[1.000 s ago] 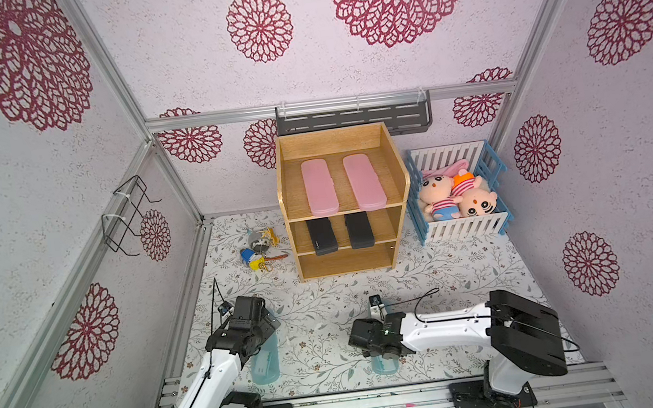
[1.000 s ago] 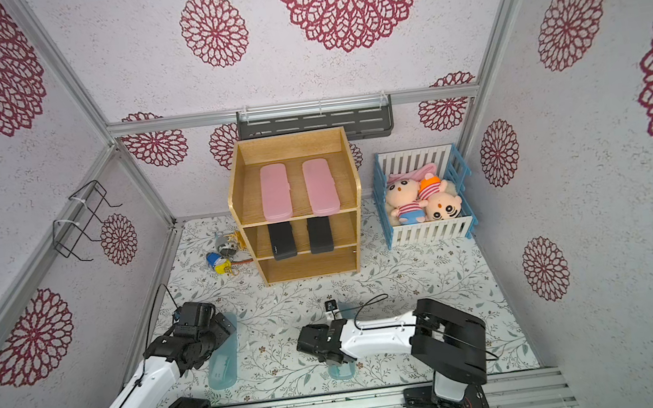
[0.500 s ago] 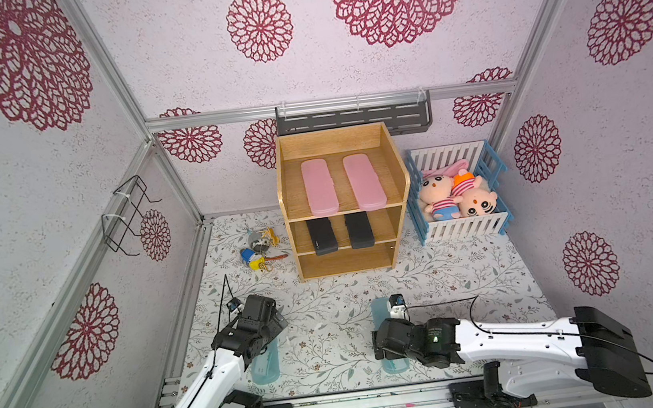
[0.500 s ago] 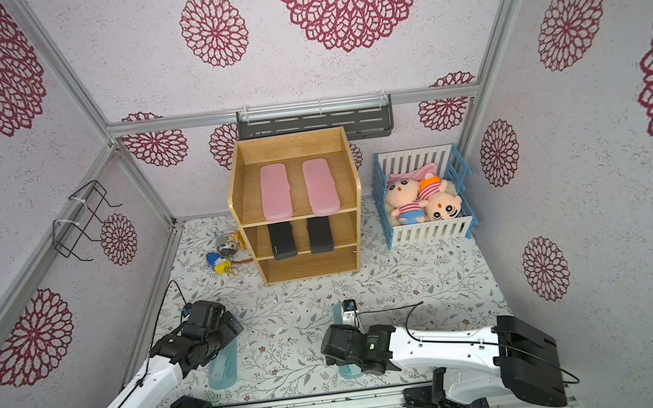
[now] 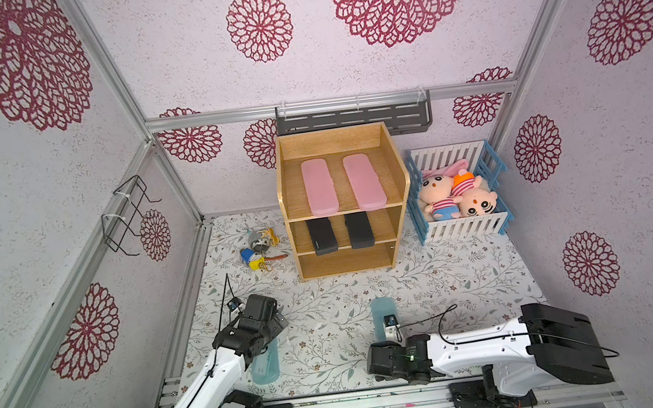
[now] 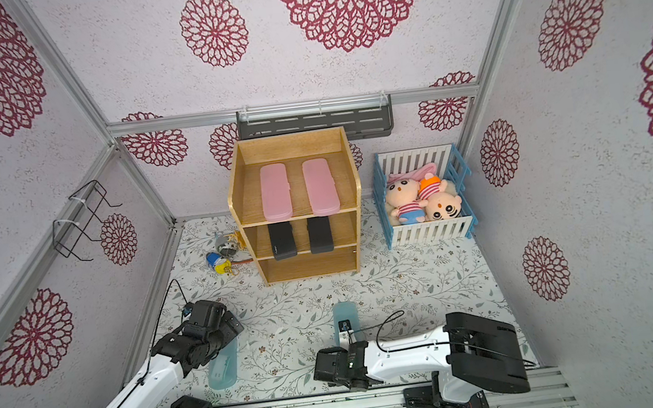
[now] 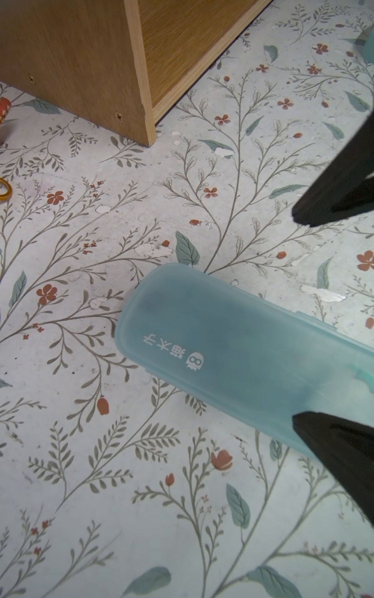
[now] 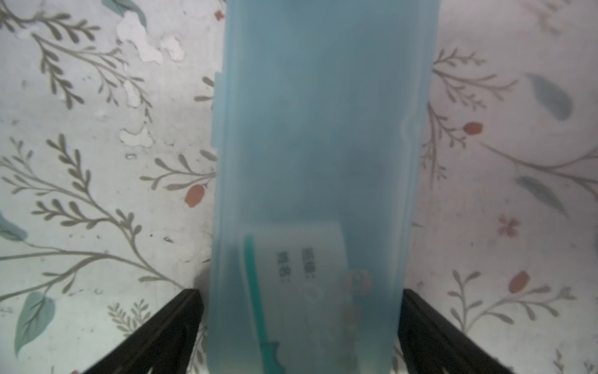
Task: Place the pencil cases on the shelf according to color
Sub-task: Pick up the pencil case from the center of the board.
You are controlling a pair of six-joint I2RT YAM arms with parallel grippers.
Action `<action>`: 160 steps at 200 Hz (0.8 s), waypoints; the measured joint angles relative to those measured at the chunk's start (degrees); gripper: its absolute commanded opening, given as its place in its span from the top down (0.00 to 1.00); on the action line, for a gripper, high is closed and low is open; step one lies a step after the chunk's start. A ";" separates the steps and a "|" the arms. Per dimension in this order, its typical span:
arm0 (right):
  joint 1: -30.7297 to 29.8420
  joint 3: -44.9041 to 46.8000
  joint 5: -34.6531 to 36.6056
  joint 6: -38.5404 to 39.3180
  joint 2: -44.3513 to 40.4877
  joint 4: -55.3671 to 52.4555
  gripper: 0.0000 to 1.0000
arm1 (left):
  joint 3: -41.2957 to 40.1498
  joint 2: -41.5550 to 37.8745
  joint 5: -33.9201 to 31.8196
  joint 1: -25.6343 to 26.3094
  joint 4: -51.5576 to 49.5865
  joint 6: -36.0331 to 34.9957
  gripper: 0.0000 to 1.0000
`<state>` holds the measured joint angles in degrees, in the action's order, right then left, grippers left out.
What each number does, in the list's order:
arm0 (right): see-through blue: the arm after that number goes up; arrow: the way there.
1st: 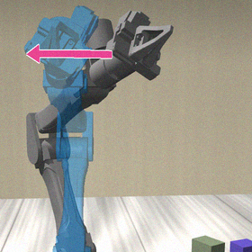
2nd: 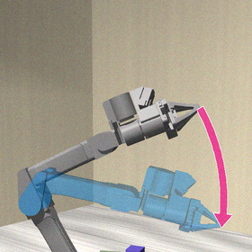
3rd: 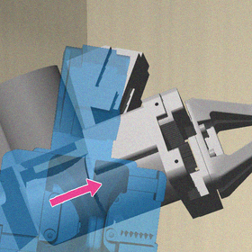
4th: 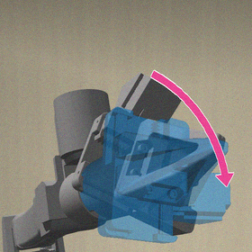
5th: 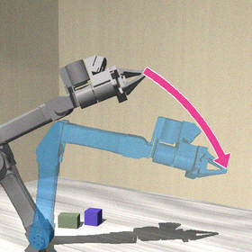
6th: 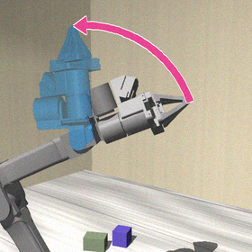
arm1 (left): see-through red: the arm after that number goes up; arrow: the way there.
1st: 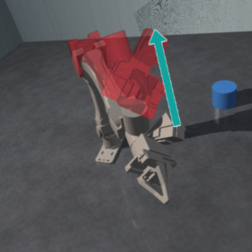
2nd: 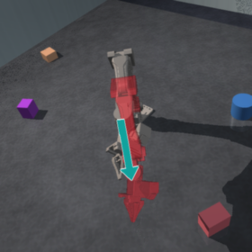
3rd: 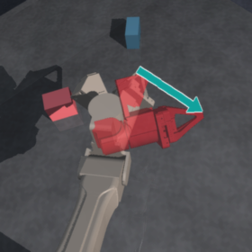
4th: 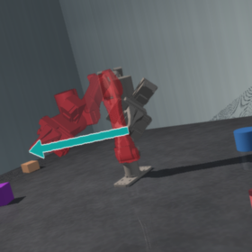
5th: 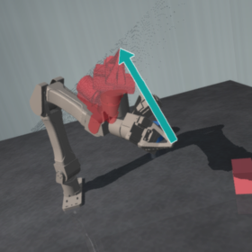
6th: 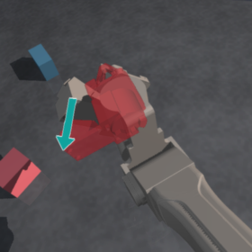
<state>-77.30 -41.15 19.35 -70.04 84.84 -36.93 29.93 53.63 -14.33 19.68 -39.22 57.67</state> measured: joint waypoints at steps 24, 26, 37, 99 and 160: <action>-0.85 -0.13 1.84 -0.20 0.83 1.31 0.06 | 0.00 0.00 -0.24 0.09 0.00 0.00 0.03; -0.92 -0.13 1.97 -0.17 0.90 1.44 0.07 | 0.02 0.00 -0.26 0.09 0.00 0.00 0.03; -1.22 -0.11 2.69 -0.22 1.11 2.05 0.11 | 0.02 0.00 -0.35 0.11 0.00 0.00 0.03; -1.97 2.08 4.87 -1.57 -1.18 4.24 0.32 | 0.02 0.44 -0.83 0.22 0.22 0.00 0.03; 5.16 2.97 4.74 5.90 -8.46 6.27 0.31 | 0.44 -0.28 -2.73 0.28 0.20 0.00 0.03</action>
<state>-72.14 -38.17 24.10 -64.14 76.38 -30.65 30.37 53.34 -17.06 19.97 -39.03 57.67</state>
